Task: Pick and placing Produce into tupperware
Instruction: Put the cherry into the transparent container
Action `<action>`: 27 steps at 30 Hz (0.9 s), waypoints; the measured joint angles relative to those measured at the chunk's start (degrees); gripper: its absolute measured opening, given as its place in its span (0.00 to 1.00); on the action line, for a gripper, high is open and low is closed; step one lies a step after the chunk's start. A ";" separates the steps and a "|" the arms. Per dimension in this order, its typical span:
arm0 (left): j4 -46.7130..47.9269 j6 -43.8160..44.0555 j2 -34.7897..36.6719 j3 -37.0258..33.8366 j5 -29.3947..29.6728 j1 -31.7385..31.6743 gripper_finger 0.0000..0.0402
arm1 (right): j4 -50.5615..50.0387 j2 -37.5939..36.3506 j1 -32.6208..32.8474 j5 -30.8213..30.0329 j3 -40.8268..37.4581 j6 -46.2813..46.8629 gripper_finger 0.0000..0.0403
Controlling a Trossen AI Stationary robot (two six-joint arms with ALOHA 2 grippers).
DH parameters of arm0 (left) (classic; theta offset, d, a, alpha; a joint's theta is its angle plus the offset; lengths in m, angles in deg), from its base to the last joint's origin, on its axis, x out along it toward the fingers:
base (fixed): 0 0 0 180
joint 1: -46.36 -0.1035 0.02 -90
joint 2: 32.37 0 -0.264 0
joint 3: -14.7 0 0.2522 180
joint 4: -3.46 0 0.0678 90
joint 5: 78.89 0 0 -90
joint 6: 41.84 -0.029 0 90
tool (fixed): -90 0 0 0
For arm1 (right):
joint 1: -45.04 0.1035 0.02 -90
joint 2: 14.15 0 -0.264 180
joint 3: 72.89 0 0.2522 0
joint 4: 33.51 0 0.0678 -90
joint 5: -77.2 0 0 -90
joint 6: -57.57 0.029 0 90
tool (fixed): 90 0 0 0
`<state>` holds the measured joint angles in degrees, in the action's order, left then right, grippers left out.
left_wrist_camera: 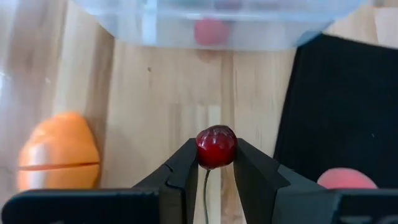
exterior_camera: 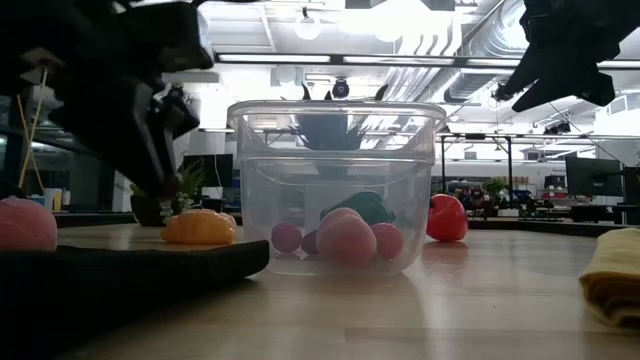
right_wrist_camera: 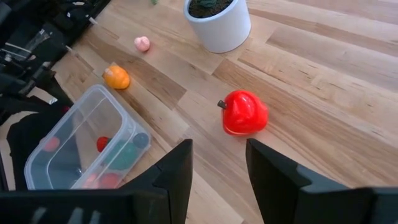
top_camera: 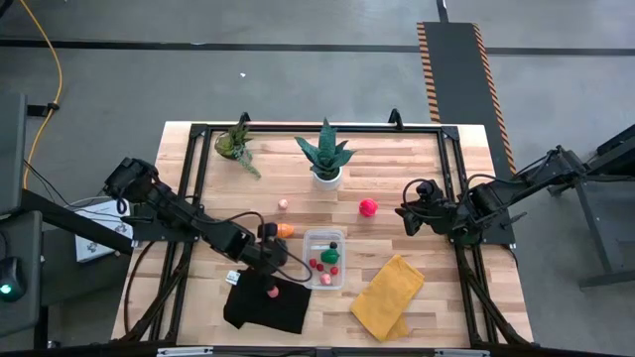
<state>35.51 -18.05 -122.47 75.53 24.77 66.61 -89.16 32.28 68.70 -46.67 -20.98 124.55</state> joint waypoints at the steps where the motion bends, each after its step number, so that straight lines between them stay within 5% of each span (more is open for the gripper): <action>1: 0.85 0.00 0.00 0.71 0.42 0.00 0.20 | -0.07 0.00 0.00 0.00 0.00 -0.10 0.35; 27: 19.98 -4.53 0.02 15.83 8.63 -0.02 0.21 | -0.76 0.00 0.00 0.00 0.00 -1.96 0.35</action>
<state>55.49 -22.58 -122.45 91.36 33.40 66.58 -89.92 32.28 68.70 -46.67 -20.98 122.60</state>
